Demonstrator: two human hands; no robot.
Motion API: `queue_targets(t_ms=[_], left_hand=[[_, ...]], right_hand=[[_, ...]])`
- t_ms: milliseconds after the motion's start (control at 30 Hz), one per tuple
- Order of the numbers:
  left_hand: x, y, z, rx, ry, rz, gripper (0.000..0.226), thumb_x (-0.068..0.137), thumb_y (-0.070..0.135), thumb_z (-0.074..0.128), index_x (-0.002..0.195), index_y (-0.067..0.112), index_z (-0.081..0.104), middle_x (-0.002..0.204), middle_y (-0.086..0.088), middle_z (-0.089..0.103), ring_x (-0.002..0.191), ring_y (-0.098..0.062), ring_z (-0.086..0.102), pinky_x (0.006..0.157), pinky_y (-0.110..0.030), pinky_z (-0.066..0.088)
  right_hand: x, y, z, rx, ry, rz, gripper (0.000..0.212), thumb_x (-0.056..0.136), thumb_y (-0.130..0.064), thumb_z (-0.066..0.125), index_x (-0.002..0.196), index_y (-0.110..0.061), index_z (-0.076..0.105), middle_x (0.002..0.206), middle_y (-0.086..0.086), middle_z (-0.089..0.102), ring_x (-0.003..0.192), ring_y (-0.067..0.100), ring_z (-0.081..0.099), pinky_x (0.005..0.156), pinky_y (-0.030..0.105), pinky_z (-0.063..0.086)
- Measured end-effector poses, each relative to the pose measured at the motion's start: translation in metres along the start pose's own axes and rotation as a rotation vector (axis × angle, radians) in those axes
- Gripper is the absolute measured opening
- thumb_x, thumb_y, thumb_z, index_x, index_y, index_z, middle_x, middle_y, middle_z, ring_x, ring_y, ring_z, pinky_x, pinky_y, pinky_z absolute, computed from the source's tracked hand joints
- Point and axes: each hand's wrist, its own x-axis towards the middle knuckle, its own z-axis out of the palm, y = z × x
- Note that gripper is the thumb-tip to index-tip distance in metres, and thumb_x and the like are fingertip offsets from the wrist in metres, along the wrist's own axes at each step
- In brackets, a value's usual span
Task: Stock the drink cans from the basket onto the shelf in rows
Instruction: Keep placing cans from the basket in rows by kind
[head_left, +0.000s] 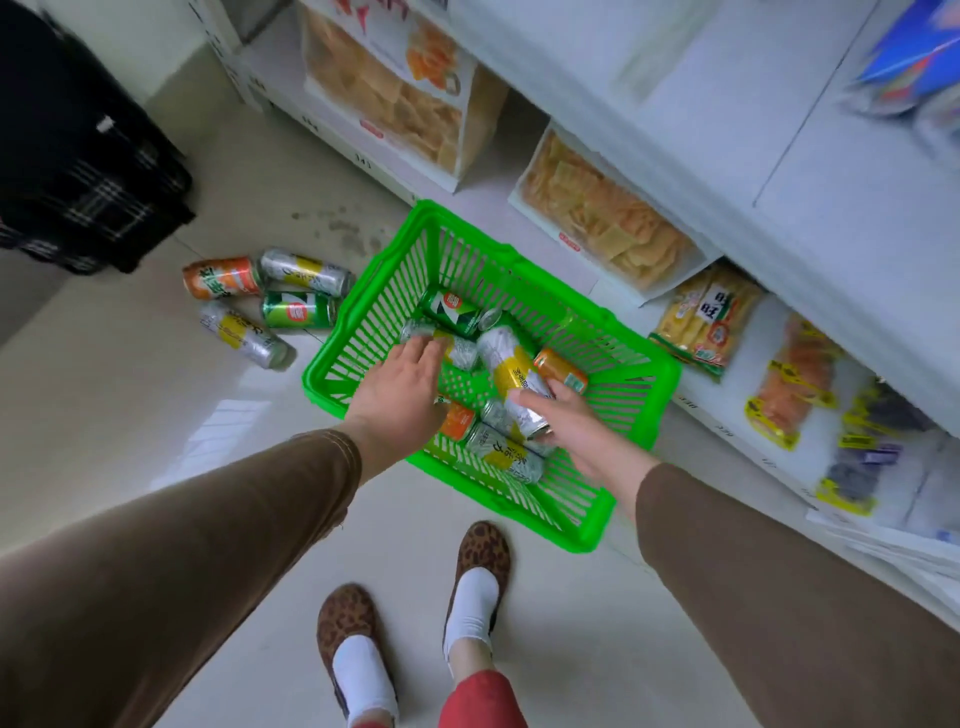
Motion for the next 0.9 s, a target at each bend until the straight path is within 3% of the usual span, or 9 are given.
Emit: queue_targets(t_ms=[67, 167, 300, 433, 500, 700, 900], left_hand=[[-0.024, 0.016, -0.048, -0.027, 0.051, -0.004, 0.081, 0.085, 0.03, 0.065, 0.152, 0.015, 0.024, 0.148, -0.006, 0.036, 0.134, -0.027, 0.038, 0.106, -0.041, 0.04], [-0.065, 0.045, -0.135, -0.04, 0.121, 0.017, 0.081, 0.083, 0.027, 0.067, 0.151, 0.014, 0.026, 0.145, -0.008, 0.038, 0.129, -0.029, 0.041, 0.103, -0.042, 0.041], [-0.121, 0.083, -0.259, -0.071, 0.243, 0.087, 0.079, 0.082, 0.025, 0.067, 0.149, 0.011, 0.029, 0.143, -0.011, 0.04, 0.129, -0.032, 0.041, 0.105, -0.045, 0.04], [-0.165, 0.12, -0.368, -0.084, 0.362, 0.181, 0.078, 0.08, 0.027, 0.069, 0.147, 0.011, 0.031, 0.138, -0.011, 0.043, 0.127, -0.033, 0.042, 0.105, -0.043, 0.039], [-0.181, 0.137, -0.412, -0.093, 0.417, 0.244, 0.079, 0.08, 0.024, 0.07, 0.148, 0.01, 0.032, 0.141, -0.011, 0.042, 0.128, -0.033, 0.042, 0.107, -0.041, 0.036], [-0.191, 0.171, -0.507, -0.046, 0.507, 0.328, 0.079, 0.083, 0.028, 0.068, 0.149, 0.013, 0.027, 0.144, -0.01, 0.039, 0.13, -0.031, 0.039, 0.105, -0.041, 0.037], [-0.157, 0.192, -0.56, 0.005, 0.57, 0.36, 0.077, 0.086, 0.029, 0.068, 0.149, 0.011, 0.03, 0.146, -0.011, 0.039, 0.133, -0.031, 0.038, 0.108, -0.042, 0.037]], right_hand=[[-0.054, -0.042, -0.005, 0.095, -0.048, -0.038, 0.047, 0.091, -0.034, 0.072, 0.134, -0.02, 0.058, 0.12, 0.002, 0.07, 0.097, 0.018, 0.067, 0.074, 0.033, 0.054], [-0.146, -0.112, -0.013, 0.199, -0.092, -0.113, 0.032, 0.091, -0.03, 0.069, 0.122, -0.021, 0.062, 0.105, 0.007, 0.071, 0.081, 0.018, 0.067, 0.067, 0.032, 0.054], [-0.277, -0.205, -0.02, 0.322, -0.144, -0.225, 0.052, 0.076, -0.037, 0.071, 0.123, -0.017, 0.059, 0.101, 0.01, 0.073, 0.076, 0.019, 0.071, 0.057, 0.03, 0.057], [-0.388, -0.284, -0.028, 0.399, -0.218, -0.362, 0.067, 0.08, -0.036, 0.073, 0.136, -0.004, 0.054, 0.104, 0.011, 0.072, 0.075, 0.018, 0.071, 0.054, 0.028, 0.057], [-0.431, -0.316, -0.033, 0.422, -0.262, -0.432, 0.062, 0.082, -0.031, 0.075, 0.133, -0.002, 0.056, 0.107, 0.012, 0.072, 0.077, 0.017, 0.071, 0.057, 0.027, 0.058], [-0.508, -0.405, -0.051, 0.444, -0.308, -0.574, 0.04, 0.097, -0.029, 0.056, 0.127, -0.001, 0.057, 0.102, 0.019, 0.069, 0.07, 0.017, 0.069, 0.054, 0.022, 0.058], [-0.514, -0.481, -0.074, 0.42, -0.229, -0.57, 0.055, 0.099, -0.043, 0.056, 0.126, 0.005, 0.058, 0.1, 0.02, 0.068, 0.071, 0.021, 0.071, 0.055, 0.023, 0.059]])
